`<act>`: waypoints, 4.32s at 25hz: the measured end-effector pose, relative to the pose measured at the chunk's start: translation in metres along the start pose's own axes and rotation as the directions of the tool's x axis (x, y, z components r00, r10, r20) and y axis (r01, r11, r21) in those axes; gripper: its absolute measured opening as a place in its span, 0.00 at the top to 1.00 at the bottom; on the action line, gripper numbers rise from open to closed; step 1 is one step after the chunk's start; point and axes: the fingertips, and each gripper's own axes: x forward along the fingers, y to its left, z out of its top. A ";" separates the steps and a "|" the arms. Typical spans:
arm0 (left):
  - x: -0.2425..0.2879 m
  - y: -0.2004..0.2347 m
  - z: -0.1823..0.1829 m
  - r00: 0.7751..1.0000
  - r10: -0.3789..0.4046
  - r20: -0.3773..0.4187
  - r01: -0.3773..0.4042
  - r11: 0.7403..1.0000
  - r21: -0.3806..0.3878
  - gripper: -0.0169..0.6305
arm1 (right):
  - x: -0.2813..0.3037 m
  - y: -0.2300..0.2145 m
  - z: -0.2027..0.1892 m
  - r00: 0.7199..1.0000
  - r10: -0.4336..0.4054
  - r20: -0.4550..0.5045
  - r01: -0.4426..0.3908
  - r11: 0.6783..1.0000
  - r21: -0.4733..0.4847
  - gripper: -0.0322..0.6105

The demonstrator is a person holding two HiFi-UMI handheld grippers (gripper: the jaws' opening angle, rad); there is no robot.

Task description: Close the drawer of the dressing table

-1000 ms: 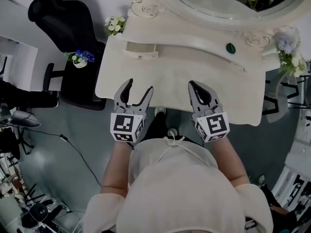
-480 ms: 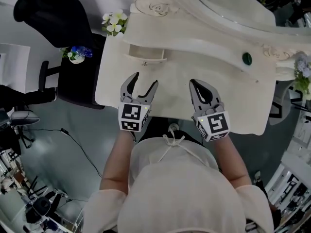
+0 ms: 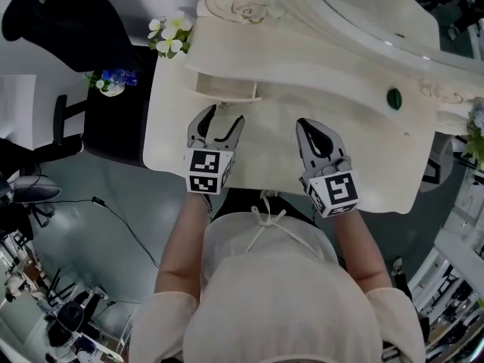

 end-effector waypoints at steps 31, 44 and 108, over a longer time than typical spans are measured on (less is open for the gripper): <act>0.033 0.027 0.018 0.998 0.028 -0.052 -0.027 0.999 0.023 0.81 | 0.019 -0.025 0.004 0.999 -0.053 -0.011 0.054 0.998 0.034 0.94; 0.056 0.034 0.038 0.998 0.012 -0.053 -0.010 0.999 0.033 0.81 | 0.029 -0.032 0.015 0.996 -0.092 0.003 0.092 0.995 0.035 0.94; -0.145 -0.057 0.195 0.851 -0.271 0.449 0.161 0.950 0.268 0.95 | -0.072 0.017 0.117 0.942 -0.109 0.317 0.143 0.986 -0.083 0.95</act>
